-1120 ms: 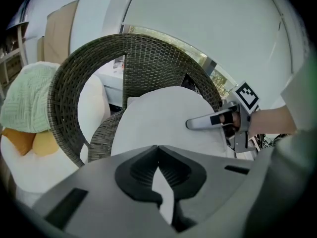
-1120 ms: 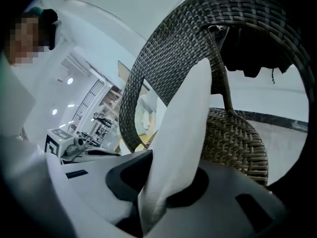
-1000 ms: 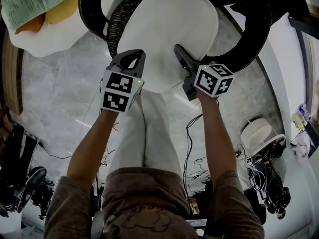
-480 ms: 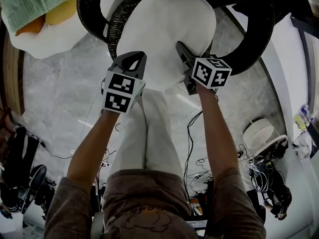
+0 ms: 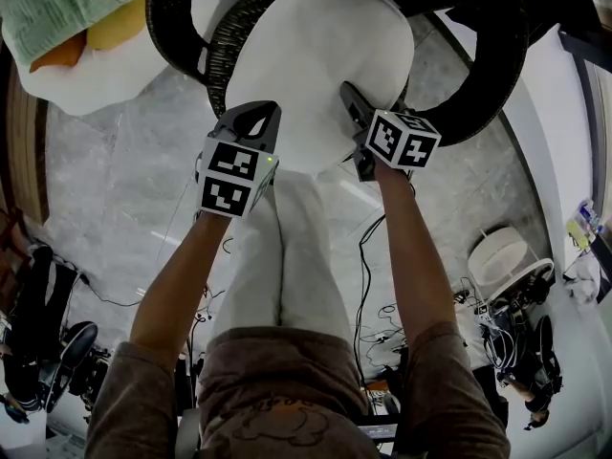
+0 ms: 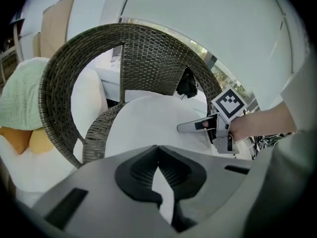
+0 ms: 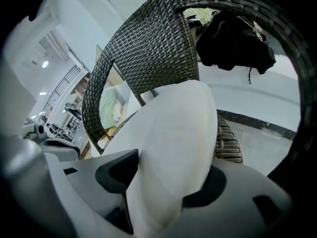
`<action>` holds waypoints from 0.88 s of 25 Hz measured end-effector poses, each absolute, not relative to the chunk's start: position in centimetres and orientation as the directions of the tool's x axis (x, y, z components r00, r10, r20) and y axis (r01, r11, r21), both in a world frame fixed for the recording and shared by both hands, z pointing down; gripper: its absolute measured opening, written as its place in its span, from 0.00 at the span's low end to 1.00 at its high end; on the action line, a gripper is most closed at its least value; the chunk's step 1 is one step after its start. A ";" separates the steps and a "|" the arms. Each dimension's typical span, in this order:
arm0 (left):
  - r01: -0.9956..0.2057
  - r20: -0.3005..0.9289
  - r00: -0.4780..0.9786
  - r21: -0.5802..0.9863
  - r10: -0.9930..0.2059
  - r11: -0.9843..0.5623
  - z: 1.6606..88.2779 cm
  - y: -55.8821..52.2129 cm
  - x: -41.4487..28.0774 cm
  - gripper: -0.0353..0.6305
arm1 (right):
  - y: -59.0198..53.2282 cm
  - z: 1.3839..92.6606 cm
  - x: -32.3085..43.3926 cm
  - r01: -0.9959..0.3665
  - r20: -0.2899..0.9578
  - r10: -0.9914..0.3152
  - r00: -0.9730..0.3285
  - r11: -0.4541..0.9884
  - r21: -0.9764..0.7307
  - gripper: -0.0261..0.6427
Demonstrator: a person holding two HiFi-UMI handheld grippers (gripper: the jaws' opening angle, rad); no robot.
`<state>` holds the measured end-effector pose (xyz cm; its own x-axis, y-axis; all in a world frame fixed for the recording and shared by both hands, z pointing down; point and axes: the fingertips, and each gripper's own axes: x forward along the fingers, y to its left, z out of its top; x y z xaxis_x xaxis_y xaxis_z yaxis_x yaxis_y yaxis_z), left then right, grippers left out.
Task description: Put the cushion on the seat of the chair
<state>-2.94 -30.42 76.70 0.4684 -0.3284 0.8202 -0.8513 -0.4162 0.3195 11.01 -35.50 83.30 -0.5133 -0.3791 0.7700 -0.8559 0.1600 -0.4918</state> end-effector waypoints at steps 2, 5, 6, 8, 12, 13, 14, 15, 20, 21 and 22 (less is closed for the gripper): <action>-0.851 0.817 0.469 0.318 -0.335 -0.418 76.6 -30.5 -3.0 0.06 | -35.5 83.4 11.3 -0.871 0.783 -0.387 -0.487 0.149 -0.468 0.45; -0.851 0.818 0.469 0.316 -0.335 -0.420 76.7 -30.6 -2.9 0.06 | -35.7 83.5 12.1 -0.895 0.801 -0.404 -0.442 0.138 -0.424 0.49; -0.850 0.819 0.469 0.316 -0.332 -0.421 76.8 -30.6 -2.8 0.06 | -35.7 83.5 12.3 -0.902 0.805 -0.411 -0.427 0.134 -0.410 0.51; -0.848 0.817 0.471 0.317 -0.332 -0.423 76.7 -30.6 -2.7 0.06 | -35.8 83.4 12.7 -0.915 0.812 -0.426 -0.399 0.126 -0.384 0.53; -0.852 0.820 0.469 0.322 -0.329 -0.414 76.7 -30.5 -3.0 0.06 | -35.5 83.3 13.2 -0.935 0.825 -0.445 -0.348 0.103 -0.339 0.57; -0.852 0.821 0.468 0.322 -0.328 -0.413 76.7 -30.4 -3.0 0.06 | -35.3 83.2 13.3 -0.940 0.830 -0.446 -0.335 0.092 -0.330 0.58; -0.852 0.820 0.469 0.322 -0.328 -0.414 76.7 -30.4 -3.1 0.06 | -35.1 83.2 13.4 -0.945 0.836 -0.446 -0.319 0.080 -0.318 0.58; -0.851 0.819 0.470 0.322 -0.328 -0.416 76.6 -30.3 -3.0 0.06 | -34.9 83.1 13.7 -0.951 0.842 -0.448 -0.300 0.068 -0.302 0.58; -0.845 0.814 0.476 0.321 -0.331 -0.427 76.0 -30.1 -2.9 0.06 | -33.8 82.7 14.8 -0.972 0.861 -0.460 -0.216 0.018 -0.234 0.58; -0.844 0.813 0.478 0.321 -0.333 -0.429 75.8 -30.1 -2.9 0.06 | -33.7 82.6 14.9 -0.972 0.861 -0.461 -0.214 0.010 -0.236 0.58; -0.844 0.812 0.479 0.320 -0.334 -0.431 75.7 -30.1 -3.0 0.06 | -33.6 82.4 14.9 -0.971 0.860 -0.463 -0.215 0.004 -0.241 0.58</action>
